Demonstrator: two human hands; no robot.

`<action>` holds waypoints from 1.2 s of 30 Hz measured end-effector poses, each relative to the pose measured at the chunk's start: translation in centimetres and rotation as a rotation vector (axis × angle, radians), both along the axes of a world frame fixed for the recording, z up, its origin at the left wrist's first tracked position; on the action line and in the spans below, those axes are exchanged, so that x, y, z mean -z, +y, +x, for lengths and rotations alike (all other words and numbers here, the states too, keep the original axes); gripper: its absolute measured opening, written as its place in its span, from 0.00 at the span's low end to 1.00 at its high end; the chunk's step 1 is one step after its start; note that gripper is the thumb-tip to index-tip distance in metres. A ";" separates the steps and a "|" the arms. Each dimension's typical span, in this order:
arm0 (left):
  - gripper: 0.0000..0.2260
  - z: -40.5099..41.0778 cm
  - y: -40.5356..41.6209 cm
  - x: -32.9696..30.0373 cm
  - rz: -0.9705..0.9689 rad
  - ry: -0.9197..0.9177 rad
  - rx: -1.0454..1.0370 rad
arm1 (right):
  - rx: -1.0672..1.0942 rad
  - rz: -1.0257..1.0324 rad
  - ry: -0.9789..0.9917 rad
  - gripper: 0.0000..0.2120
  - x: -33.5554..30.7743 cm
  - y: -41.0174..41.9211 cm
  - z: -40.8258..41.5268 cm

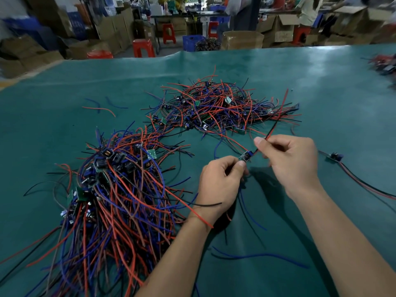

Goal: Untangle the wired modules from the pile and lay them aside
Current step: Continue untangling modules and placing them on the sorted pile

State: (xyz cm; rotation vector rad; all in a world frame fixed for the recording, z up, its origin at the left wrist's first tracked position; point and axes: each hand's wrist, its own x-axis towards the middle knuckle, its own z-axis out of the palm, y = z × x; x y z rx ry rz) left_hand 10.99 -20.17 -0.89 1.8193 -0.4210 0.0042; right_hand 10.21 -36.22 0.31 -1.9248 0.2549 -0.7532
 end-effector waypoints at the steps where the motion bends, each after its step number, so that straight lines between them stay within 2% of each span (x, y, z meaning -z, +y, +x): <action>1: 0.13 0.0 0.0 -0.1 0.002 0.004 0.013 | 0.040 -0.020 -0.019 0.16 -0.1 -0.5 0.0; 6: 0.13 -0.1 0.1 0.0 0.030 0.006 0.044 | 0.231 0.145 -0.129 0.15 -1.2 -3.0 -0.3; 11: 0.13 0.0 0.1 0.2 0.030 -0.010 0.034 | 0.287 0.625 -0.273 0.11 -2.2 -4.6 -1.0; 13: 0.13 0.2 0.1 0.4 -0.060 0.037 -0.023 | 0.317 0.847 -0.323 0.12 -2.5 -5.2 -1.3; 15: 0.14 0.6 0.0 0.6 -0.133 0.081 -0.087 | 0.319 0.933 -0.319 0.12 -2.6 -5.3 -1.5; 19: 0.14 0.7 -0.4 0.9 -0.193 0.102 -0.139 | 0.116 0.841 -0.079 0.10 -2.6 -2.1 -1.0; 22: 0.14 0.7 -0.4 1.0 -0.191 0.064 -0.116 | -0.209 0.609 0.154 0.06 -1.9 1.3 -0.7; 24: 0.14 0.7 -0.3 0.9 -0.161 0.018 -0.091 | -0.348 0.487 0.211 0.06 -1.2 2.8 -0.8; 27: 0.15 0.7 -0.3 0.8 -0.119 -0.006 -0.068 | -0.334 0.497 0.130 0.03 -1.0 3.3 -0.9; 32: 0.13 0.5 -0.2 0.6 -0.081 -0.020 -0.023 | -0.226 0.452 0.030 0.07 -1.3 2.6 -0.7; 36: 0.13 0.1 -0.2 0.3 -0.045 -0.051 0.025 | -0.078 0.681 -0.112 0.08 -3.1 0.7 -1.0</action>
